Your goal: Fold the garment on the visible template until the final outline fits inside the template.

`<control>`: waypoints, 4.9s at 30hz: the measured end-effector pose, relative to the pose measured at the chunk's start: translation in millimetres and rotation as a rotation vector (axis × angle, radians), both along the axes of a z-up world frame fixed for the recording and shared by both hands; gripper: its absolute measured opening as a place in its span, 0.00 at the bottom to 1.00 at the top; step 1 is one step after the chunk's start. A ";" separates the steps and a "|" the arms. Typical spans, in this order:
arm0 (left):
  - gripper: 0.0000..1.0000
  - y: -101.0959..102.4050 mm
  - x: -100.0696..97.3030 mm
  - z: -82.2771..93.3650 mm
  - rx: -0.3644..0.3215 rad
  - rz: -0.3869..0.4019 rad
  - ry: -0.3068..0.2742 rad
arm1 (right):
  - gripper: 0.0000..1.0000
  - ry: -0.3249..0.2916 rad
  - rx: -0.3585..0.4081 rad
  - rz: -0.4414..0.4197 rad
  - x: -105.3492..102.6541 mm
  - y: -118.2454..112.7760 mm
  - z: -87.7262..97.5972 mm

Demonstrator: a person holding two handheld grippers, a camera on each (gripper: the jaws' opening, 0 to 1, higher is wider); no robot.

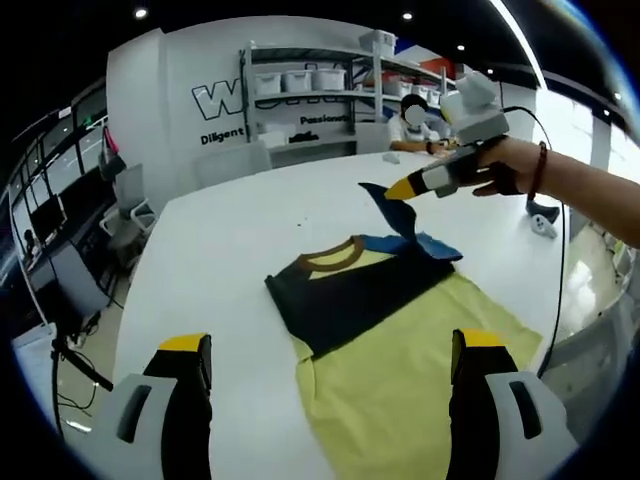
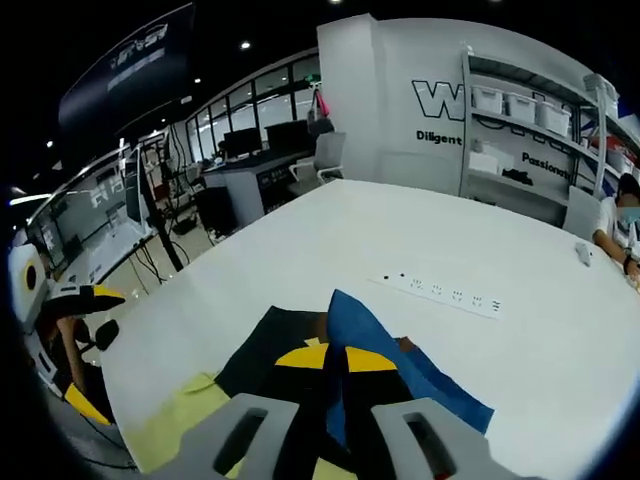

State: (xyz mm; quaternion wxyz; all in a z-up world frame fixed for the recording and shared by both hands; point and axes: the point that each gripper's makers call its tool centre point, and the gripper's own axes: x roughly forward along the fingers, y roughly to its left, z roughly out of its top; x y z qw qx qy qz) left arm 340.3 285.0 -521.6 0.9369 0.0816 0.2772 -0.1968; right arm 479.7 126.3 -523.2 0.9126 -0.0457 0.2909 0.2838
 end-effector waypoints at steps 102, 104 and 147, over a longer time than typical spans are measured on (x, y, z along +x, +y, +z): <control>0.99 14.9 -8.8 -9.5 0.017 0.061 0.016 | 0.26 0.052 -0.066 -0.101 -65.4 -119.0 -90.7; 0.99 14.4 -9.3 -11.5 0.015 0.061 0.022 | 0.25 0.066 -0.084 -0.105 -67.1 -124.4 -97.6; 0.99 21.4 -20.5 -15.2 0.025 0.058 0.037 | 0.00 0.098 -0.192 -0.204 -70.9 -153.7 -139.8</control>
